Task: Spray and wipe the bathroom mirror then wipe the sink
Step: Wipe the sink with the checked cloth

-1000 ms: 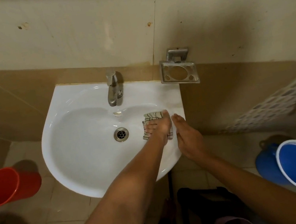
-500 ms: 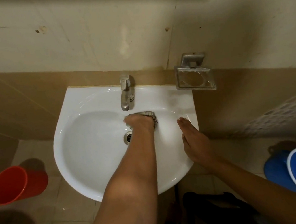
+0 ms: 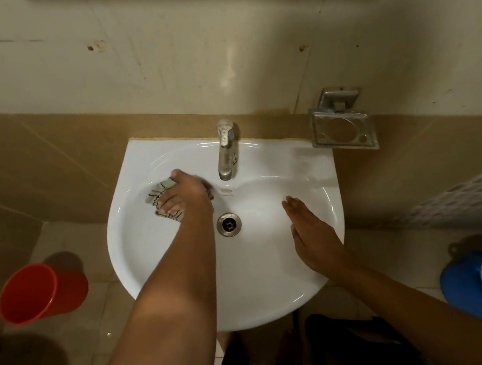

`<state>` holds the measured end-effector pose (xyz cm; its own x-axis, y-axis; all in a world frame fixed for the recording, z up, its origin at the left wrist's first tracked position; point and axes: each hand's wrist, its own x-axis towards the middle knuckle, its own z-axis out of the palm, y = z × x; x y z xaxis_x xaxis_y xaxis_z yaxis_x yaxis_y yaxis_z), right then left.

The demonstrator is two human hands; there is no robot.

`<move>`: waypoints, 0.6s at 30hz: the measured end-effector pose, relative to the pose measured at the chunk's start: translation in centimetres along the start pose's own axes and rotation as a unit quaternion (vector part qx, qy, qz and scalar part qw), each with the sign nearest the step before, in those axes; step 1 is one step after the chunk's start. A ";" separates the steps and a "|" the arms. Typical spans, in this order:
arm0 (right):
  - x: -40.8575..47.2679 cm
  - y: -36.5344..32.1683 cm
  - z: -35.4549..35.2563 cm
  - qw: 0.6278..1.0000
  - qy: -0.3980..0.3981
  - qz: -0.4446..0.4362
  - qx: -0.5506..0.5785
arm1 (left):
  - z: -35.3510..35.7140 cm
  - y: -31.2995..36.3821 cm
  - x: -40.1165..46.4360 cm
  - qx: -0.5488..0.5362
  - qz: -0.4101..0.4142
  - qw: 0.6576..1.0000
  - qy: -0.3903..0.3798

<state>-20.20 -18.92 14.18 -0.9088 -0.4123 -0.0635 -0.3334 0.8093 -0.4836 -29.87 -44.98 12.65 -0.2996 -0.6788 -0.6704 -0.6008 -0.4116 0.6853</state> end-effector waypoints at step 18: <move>-2.4 0.9 1.2 0.998 -0.059 0.010 -0.036 | -1.0 -14.1 -2.0 0.610 0.441 0.597 -0.276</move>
<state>-18.03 -17.68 12.84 -0.8805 -0.4397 -0.1772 -0.3373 0.8437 -0.4175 -20.06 -38.39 4.63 -0.8948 0.1396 -0.4241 -0.0195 0.9368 0.3495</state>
